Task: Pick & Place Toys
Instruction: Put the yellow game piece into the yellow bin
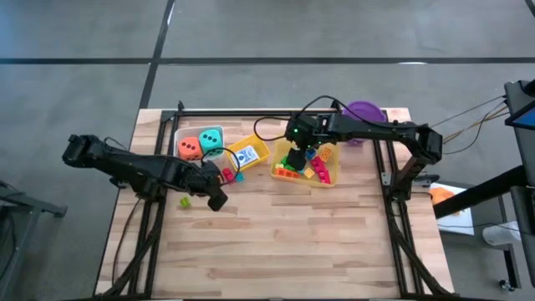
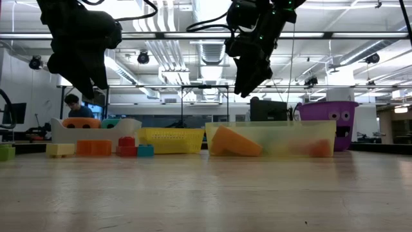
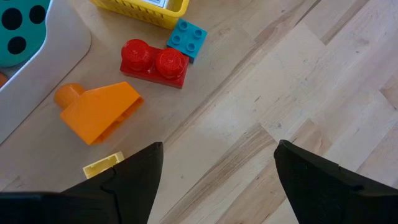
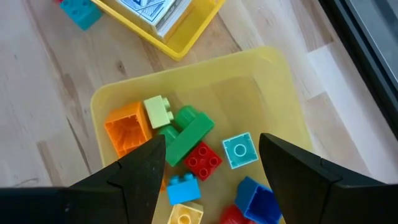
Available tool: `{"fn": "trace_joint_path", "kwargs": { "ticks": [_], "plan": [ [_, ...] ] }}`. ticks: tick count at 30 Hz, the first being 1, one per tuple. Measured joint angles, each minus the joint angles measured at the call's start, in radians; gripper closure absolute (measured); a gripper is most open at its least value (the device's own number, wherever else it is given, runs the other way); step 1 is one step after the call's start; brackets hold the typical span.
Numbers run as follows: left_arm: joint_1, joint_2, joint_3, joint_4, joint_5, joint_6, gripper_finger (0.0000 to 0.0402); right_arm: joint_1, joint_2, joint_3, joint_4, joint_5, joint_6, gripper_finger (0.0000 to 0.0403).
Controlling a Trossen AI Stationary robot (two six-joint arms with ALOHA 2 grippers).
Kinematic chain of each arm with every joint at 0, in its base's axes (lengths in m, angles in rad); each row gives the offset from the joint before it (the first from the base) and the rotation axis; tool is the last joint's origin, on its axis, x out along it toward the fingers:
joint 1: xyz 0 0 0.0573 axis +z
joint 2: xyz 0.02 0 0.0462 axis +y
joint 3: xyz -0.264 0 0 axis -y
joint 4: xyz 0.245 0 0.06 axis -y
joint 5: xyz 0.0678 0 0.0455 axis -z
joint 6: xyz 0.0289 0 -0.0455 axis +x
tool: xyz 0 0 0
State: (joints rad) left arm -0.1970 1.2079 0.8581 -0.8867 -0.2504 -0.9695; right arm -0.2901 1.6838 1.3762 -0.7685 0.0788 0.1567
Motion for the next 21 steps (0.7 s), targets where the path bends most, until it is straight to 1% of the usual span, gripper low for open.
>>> {"fn": "trace_joint_path", "kwargs": {
  "ticks": [21],
  "plan": [
    [0.0, 0.0, 0.0, 0.0, 0.0, 0.0, 0.0095, 0.0, 0.0, 0.0, 0.005, 0.0, 0.001, 0.0147]
  ]
}}
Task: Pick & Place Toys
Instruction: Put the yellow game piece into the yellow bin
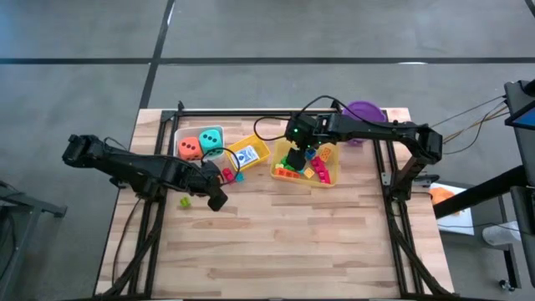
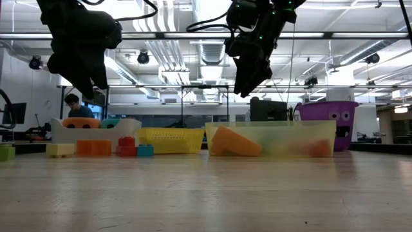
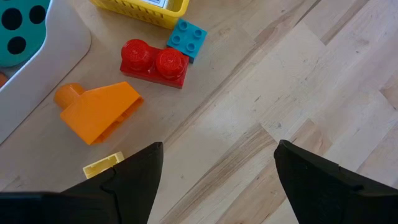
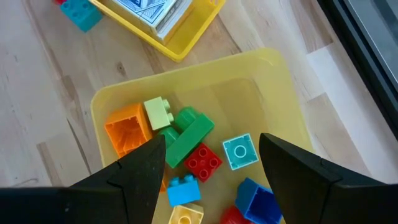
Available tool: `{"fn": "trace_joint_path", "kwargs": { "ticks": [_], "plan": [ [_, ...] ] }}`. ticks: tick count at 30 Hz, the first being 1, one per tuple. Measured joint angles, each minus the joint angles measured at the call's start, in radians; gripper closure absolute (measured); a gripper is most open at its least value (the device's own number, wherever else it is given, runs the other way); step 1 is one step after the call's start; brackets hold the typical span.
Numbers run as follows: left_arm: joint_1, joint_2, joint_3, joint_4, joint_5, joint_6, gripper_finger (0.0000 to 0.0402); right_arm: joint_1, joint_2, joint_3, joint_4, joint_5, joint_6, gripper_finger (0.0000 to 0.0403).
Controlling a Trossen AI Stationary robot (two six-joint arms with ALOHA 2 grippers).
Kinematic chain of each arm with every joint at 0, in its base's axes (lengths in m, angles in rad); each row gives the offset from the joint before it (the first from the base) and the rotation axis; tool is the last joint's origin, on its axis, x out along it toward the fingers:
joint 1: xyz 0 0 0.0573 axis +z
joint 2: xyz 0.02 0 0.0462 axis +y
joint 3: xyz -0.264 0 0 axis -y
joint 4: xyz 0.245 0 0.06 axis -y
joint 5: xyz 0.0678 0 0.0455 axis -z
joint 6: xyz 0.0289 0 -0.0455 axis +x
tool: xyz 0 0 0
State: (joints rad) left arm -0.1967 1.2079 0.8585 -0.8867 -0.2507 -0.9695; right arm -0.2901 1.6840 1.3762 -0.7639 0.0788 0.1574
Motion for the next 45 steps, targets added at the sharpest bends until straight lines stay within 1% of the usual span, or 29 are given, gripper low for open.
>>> {"fn": "trace_joint_path", "kwargs": {
  "ticks": [37, 45],
  "plan": [
    [0.0, 0.0, 0.0, 0.0, 0.0, 0.0, 0.0095, 0.0, 0.0, 0.0, 0.016, 0.0, 0.0, 0.0147],
    [0.0, 0.0, 0.0, 0.0, 0.0, 0.0, 0.0095, 0.0, 0.0, 0.0, 0.081, 0.0, 0.0, 0.0147]
  ]
}}
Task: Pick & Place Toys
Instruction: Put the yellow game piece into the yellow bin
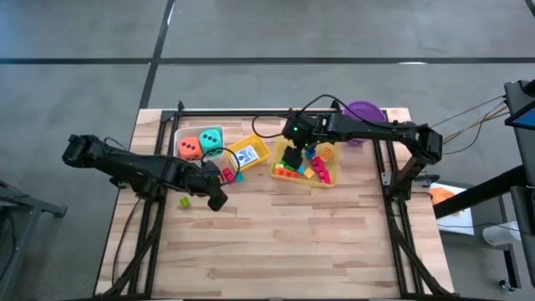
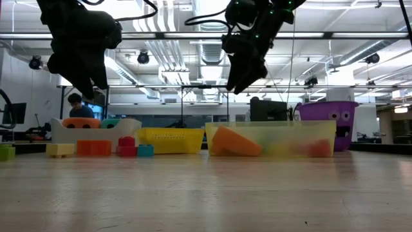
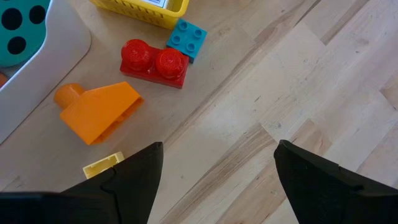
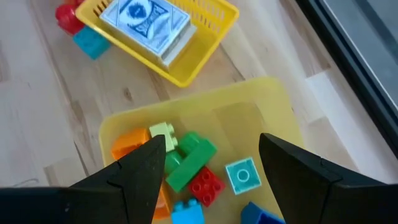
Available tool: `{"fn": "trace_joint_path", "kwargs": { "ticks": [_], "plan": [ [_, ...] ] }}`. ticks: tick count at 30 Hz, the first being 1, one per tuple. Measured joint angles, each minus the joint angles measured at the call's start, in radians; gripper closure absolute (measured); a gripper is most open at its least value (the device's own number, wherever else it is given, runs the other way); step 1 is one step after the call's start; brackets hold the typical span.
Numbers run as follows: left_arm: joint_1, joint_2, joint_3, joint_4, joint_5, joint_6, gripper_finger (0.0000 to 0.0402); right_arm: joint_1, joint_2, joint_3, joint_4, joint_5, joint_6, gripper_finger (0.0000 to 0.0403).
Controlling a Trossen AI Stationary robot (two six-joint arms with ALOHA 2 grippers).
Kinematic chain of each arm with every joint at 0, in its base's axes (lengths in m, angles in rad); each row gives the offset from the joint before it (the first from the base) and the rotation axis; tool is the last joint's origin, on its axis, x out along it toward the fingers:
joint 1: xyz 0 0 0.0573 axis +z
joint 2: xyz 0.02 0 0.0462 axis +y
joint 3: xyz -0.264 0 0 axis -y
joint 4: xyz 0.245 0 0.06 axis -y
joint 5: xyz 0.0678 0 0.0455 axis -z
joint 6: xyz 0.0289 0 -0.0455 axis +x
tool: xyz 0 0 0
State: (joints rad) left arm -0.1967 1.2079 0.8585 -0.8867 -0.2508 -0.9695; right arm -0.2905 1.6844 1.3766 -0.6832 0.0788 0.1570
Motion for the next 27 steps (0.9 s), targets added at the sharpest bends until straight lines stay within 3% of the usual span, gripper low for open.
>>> {"fn": "trace_joint_path", "kwargs": {
  "ticks": [7, 11, 16, 22, 27],
  "plan": [
    [0.0, 0.0, 0.0, 0.005, -0.006, 0.001, 0.0095, 0.002, 0.001, 0.0, 0.046, -0.002, -0.026, 0.0147],
    [0.0, 0.0, 0.0, 0.053, -0.106, 0.003, 0.0095, 0.003, 0.001, 0.0, 0.058, -0.009, -0.032, 0.0147],
    [0.0, 0.0, 0.0, 0.095, -0.112, -0.008, 0.0095, 0.003, 0.001, 0.0, 0.066, -0.087, -0.063, 0.0147],
    [0.003, 0.0, 0.0, 0.088, -0.058, 0.006, 0.0095, 0.005, 0.001, -0.016, 0.085, -0.21, -0.157, 0.0147],
    [0.012, 0.0, -0.036, 0.042, 0.055, 0.005, 0.0095, 0.012, 0.001, -0.038, 0.089, -0.159, -0.149, 0.0147]
  ]
}}
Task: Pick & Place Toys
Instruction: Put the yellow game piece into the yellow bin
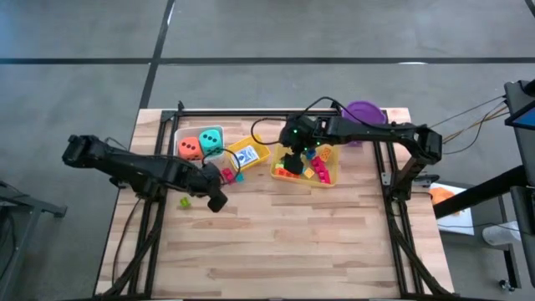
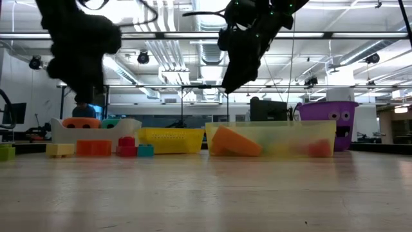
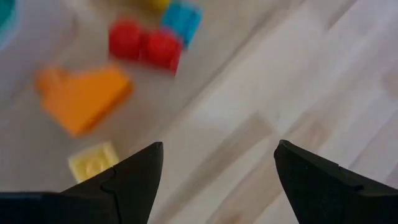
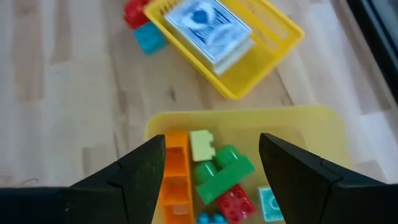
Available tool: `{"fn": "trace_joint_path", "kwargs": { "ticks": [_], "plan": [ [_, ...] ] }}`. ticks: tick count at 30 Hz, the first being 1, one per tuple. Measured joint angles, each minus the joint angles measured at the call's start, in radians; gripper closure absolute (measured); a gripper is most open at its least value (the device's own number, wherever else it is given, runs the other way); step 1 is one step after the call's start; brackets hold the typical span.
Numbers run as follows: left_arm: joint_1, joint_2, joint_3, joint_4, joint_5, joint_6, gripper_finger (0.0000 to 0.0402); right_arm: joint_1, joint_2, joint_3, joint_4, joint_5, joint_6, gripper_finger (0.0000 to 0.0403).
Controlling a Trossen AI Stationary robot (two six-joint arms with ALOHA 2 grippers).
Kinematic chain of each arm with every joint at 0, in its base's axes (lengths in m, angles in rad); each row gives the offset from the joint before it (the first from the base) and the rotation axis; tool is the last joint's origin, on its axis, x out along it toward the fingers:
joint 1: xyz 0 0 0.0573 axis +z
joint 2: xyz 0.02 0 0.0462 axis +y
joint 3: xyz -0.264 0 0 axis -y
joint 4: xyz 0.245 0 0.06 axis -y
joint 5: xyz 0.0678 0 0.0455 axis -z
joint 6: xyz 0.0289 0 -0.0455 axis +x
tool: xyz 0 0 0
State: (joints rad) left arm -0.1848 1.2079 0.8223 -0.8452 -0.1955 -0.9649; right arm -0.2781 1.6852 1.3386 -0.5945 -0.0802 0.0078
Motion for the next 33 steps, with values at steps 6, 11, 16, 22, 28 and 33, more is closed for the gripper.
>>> {"fn": "trace_joint_path", "kwargs": {
  "ticks": [6, 11, 16, 22, 28, 33],
  "plan": [
    [0.019, 0.0, -0.075, -0.146, 0.049, -0.143, 0.0096, 0.032, -0.001, -0.029, 0.009, 0.064, -0.008, 0.0147],
    [0.031, 0.005, -0.142, -0.11, 0.039, -0.186, 0.0097, 0.065, -0.001, -0.033, 0.019, 0.089, -0.008, 0.0147],
    [0.066, 0.026, -0.205, -0.09, 0.012, -0.188, 0.0097, 0.091, -0.012, -0.033, 0.056, 0.111, -0.025, 0.0147],
    [0.103, 0.027, -0.267, 0.016, 0.004, -0.154, 0.0097, 0.098, -0.014, -0.033, 0.055, 0.115, -0.035, 0.0147],
    [0.133, 0.033, -0.337, 0.133, -0.004, -0.112, 0.0097, 0.098, -0.014, -0.033, 0.055, 0.116, -0.035, 0.0147],
    [0.145, 0.031, -0.354, 0.15, 0.002, -0.093, 0.0114, 0.104, -0.014, -0.033, 0.054, 0.117, -0.046, 0.0147]
  ]
}}
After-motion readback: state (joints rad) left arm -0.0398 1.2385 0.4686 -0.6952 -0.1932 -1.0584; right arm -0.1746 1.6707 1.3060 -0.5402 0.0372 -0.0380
